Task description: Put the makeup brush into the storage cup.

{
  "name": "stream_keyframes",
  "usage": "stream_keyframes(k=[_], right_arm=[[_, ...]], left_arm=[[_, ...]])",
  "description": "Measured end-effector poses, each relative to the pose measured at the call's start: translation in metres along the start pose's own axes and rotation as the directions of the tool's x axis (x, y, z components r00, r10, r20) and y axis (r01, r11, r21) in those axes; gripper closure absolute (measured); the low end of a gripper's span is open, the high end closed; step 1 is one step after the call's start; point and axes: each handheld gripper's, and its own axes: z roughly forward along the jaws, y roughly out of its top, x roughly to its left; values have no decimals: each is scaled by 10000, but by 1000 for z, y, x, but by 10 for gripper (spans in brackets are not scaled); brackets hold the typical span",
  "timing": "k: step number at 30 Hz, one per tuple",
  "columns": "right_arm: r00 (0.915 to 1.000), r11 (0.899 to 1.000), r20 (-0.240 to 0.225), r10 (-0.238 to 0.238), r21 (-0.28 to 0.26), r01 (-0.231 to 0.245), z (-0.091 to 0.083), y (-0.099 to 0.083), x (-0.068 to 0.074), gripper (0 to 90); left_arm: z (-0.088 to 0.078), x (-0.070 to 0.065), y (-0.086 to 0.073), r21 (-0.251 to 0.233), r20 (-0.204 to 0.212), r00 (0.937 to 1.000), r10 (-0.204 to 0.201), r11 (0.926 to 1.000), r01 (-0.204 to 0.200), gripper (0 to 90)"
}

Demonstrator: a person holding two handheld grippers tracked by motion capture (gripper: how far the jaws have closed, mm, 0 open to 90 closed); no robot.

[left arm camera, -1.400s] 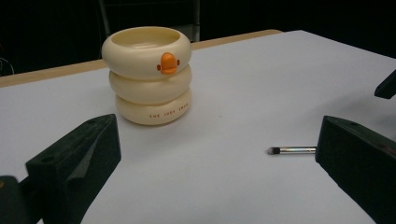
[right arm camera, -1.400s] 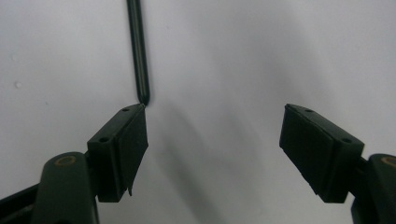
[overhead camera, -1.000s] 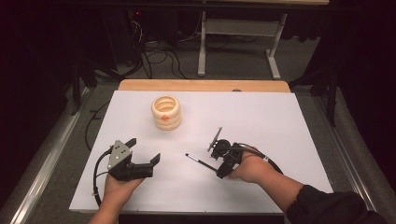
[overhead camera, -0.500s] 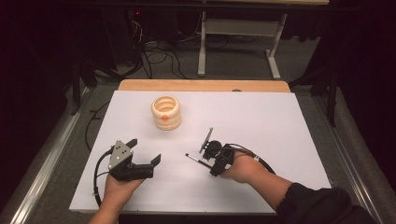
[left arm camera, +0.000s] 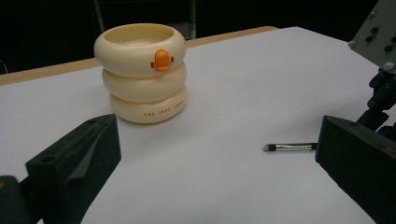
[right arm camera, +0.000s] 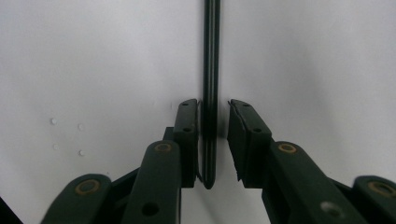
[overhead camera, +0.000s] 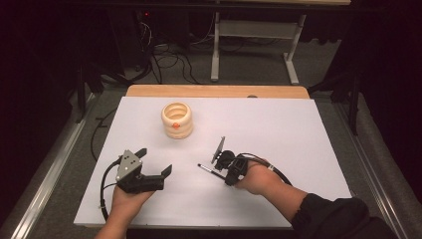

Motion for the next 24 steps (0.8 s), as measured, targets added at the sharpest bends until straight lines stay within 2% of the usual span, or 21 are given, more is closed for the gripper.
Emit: stream_keyframes(k=[9, 13, 24], right_arm=[[9997, 9993, 19, -240, 292, 240, 2, 5, 2, 811], [9996, 9985, -72, -261, 480, 264, 2, 8, 0, 852], [9994, 9963, -1, -339, 793, 338, 2, 13, 1, 850]], left_arm=[[-1, 0, 1, -60, 25, 10000, -16, 10000, 16, 8], [-1, 0, 1, -92, 38, 10000, -16, 10000, 17, 8], [-1, 0, 1, -90, 42, 10000, -14, 10000, 14, 9]])
